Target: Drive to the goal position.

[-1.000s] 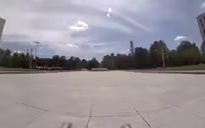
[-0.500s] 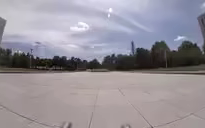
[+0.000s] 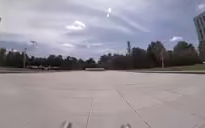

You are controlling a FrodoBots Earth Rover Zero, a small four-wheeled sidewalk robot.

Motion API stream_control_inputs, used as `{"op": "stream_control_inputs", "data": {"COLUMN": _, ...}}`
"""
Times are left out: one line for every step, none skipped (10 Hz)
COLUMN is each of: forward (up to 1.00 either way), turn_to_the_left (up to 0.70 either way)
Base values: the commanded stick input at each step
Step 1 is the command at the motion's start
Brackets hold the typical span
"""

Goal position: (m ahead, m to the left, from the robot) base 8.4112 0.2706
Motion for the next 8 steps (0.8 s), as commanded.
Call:
{"op": "stream_control_inputs", "data": {"forward": 0.7, "turn_to_the_left": 0.0}}
{"op": "stream_control_inputs", "data": {"forward": 0.7, "turn_to_the_left": 0.0}}
{"op": "stream_control_inputs", "data": {"forward": 0.7, "turn_to_the_left": 0.0}}
{"op": "stream_control_inputs", "data": {"forward": 0.7, "turn_to_the_left": 0.0}}
{"op": "stream_control_inputs", "data": {"forward": 0.7, "turn_to_the_left": 0.0}}
{"op": "stream_control_inputs", "data": {"forward": 0.7, "turn_to_the_left": 0.0}}
{"op": "stream_control_inputs", "data": {"forward": 0.7, "turn_to_the_left": 0.0}}
{"op": "stream_control_inputs", "data": {"forward": 0.7, "turn_to_the_left": 0.0}}
